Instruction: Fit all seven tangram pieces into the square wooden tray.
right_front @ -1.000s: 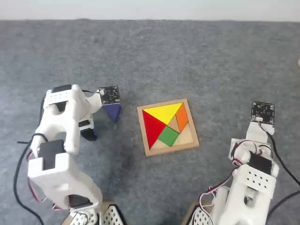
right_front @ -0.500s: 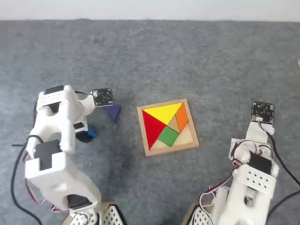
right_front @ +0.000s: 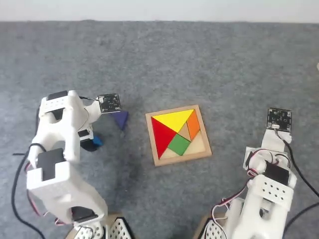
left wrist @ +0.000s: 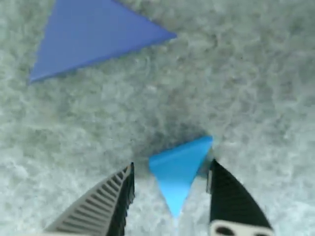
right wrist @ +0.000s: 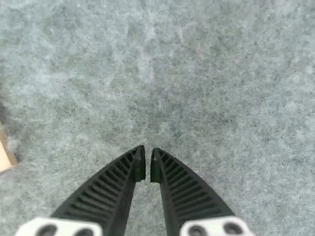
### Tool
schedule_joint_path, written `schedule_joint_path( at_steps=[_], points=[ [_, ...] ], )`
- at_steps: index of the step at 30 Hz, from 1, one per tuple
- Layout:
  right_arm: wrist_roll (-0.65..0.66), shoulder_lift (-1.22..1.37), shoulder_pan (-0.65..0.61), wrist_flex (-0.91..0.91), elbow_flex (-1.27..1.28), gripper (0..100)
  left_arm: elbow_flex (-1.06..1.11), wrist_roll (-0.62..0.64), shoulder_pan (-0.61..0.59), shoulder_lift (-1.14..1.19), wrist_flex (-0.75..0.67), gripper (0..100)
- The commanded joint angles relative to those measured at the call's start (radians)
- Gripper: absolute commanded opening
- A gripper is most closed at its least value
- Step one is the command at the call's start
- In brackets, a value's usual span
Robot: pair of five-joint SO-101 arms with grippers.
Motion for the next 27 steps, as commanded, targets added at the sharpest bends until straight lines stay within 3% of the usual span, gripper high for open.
schedule_joint_path(
  at_steps=[1, 10, 15, 23, 27],
  points=[
    [0.011, 0.002, -0.008, -0.012, -0.006, 3.5, 0.016, -0.066, -0.026, 0.005, -0.017, 18],
    [0.011, 0.005, -0.008, -0.015, -0.006, 3.5, 0.016, -0.058, -0.026, -0.009, -0.011, 17],
    [0.011, 0.007, -0.008, -0.016, -0.006, 3.5, 0.010, 0.011, -0.012, -0.078, 0.012, 17],
    [0.011, 0.007, -0.008, -0.013, -0.006, 3.5, 0.012, 0.180, 0.095, -0.149, 0.117, 9],
    [0.011, 0.007, -0.008, -0.012, -0.003, 3.5, 0.008, 0.192, 0.098, -0.149, 0.109, 11]
  ],
)
